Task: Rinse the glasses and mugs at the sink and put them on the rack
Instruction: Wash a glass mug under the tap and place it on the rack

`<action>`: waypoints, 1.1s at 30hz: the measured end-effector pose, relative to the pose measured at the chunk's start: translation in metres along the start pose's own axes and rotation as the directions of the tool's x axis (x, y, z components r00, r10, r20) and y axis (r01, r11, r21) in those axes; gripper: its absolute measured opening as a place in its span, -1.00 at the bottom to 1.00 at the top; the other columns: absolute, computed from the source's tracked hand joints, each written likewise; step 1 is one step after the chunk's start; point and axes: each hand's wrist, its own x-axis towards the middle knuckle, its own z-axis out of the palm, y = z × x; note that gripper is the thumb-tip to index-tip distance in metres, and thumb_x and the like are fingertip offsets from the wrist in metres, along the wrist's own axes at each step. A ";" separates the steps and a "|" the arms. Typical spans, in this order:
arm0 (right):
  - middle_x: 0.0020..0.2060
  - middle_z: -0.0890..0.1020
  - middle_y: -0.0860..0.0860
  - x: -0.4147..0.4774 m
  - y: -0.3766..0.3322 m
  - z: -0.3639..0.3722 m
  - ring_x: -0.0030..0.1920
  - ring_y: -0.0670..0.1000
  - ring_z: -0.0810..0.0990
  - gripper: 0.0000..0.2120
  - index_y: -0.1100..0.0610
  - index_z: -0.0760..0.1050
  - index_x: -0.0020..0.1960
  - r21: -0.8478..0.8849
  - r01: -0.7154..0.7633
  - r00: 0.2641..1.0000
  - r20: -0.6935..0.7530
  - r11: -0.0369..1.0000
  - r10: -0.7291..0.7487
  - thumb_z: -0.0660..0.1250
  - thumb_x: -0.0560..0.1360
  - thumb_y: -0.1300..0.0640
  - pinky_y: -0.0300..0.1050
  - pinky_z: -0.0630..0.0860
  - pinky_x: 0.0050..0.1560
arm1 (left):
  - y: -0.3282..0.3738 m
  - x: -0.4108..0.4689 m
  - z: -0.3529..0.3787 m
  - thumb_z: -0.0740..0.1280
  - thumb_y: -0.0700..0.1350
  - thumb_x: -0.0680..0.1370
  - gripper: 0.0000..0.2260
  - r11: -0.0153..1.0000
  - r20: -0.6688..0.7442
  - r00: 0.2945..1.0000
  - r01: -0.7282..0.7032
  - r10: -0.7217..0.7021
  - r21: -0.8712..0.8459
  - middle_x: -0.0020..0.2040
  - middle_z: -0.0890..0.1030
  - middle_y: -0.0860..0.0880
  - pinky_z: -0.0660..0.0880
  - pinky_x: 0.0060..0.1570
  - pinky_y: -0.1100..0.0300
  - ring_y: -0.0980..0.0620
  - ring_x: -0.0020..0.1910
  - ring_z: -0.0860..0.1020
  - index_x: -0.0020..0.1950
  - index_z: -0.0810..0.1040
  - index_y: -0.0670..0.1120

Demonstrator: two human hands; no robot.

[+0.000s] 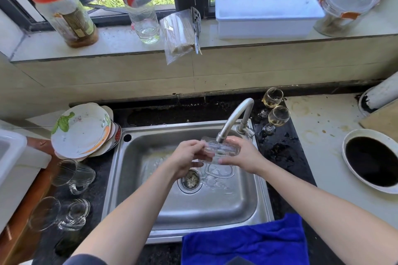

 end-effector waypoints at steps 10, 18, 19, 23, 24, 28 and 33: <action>0.12 0.48 -0.20 -0.006 -0.004 0.000 0.03 -0.22 0.53 -0.34 0.02 0.35 0.30 0.052 -0.031 0.999 -0.029 0.998 0.033 0.58 0.30 0.15 -0.42 0.49 0.02 | 0.003 0.006 0.001 0.12 -0.01 0.65 -0.68 0.978 0.026 0.982 0.188 -0.187 -0.092 -0.27 0.68 -0.05 0.35 -0.14 0.09 0.01 -0.22 0.66 -0.15 0.54 -0.12; -0.08 0.65 0.10 -0.012 0.009 0.008 -0.07 0.03 0.63 -0.61 0.21 0.54 0.01 0.403 -0.267 0.949 -0.048 0.875 0.312 0.36 0.46 -0.13 0.01 0.61 -0.04 | -0.008 0.012 0.013 0.14 -0.09 0.66 -0.78 0.838 -0.033 0.977 0.165 -0.213 -0.520 -0.35 0.66 -0.15 0.64 -0.24 0.05 -0.06 -0.39 0.66 -0.02 0.46 -0.22; -0.05 0.64 0.09 -0.012 0.007 0.010 -0.03 0.03 0.62 -0.69 0.19 0.53 0.00 0.423 -0.244 0.949 -0.082 0.873 0.305 0.31 0.53 -0.08 -0.01 0.61 -0.09 | -0.009 0.013 0.012 0.15 -0.07 0.65 -0.76 0.873 -0.060 0.970 0.184 -0.236 -0.451 -0.37 0.63 -0.16 0.64 -0.27 0.03 -0.08 -0.42 0.64 -0.02 0.46 -0.23; -0.04 0.63 -0.03 -0.011 -0.006 0.001 -0.04 0.05 0.64 -0.81 0.07 0.53 -0.02 0.442 -0.201 0.946 -0.144 0.874 0.291 0.19 0.64 0.03 -0.09 0.57 -0.29 | -0.014 0.012 0.019 0.18 0.08 0.62 -0.66 0.967 -0.245 0.964 0.158 -0.106 0.201 -0.22 0.57 -0.13 0.52 -0.20 0.10 -0.05 -0.29 0.54 0.02 0.50 -0.20; -0.04 0.64 -0.02 -0.011 -0.007 -0.002 -0.08 0.05 0.65 -0.80 0.07 0.54 0.00 0.428 -0.217 0.947 -0.125 0.877 0.295 0.18 0.64 0.02 -0.13 0.58 -0.34 | -0.014 0.013 0.024 0.16 0.10 0.62 -0.68 0.939 -0.242 0.970 0.077 0.007 0.334 -0.13 0.56 -0.09 0.48 -0.15 0.10 0.00 -0.21 0.51 0.05 0.50 -0.15; -0.16 0.67 0.01 -0.018 -0.006 -0.003 -0.15 0.11 0.65 -0.70 0.20 0.55 -0.04 0.388 -0.276 0.948 -0.042 0.880 0.315 0.16 0.65 0.02 -0.03 0.59 -0.27 | -0.006 0.027 0.043 0.05 0.03 0.64 -0.76 0.875 -0.102 0.974 -0.133 0.202 0.466 -0.03 0.54 -0.06 0.42 -0.11 0.05 0.02 -0.11 0.46 -0.01 0.48 0.01; -0.17 0.59 0.12 -0.021 -0.009 -0.009 -0.37 0.07 0.60 -0.62 0.10 0.35 -0.30 0.461 -0.275 0.917 -0.139 0.844 0.374 0.12 0.65 -0.03 -0.04 0.53 -0.32 | -0.015 0.016 0.050 0.12 0.13 0.63 -0.65 0.664 -0.012 0.949 -0.211 0.315 0.717 -0.20 0.52 0.03 0.35 -0.26 0.15 -0.04 -0.18 0.49 0.17 0.43 -0.13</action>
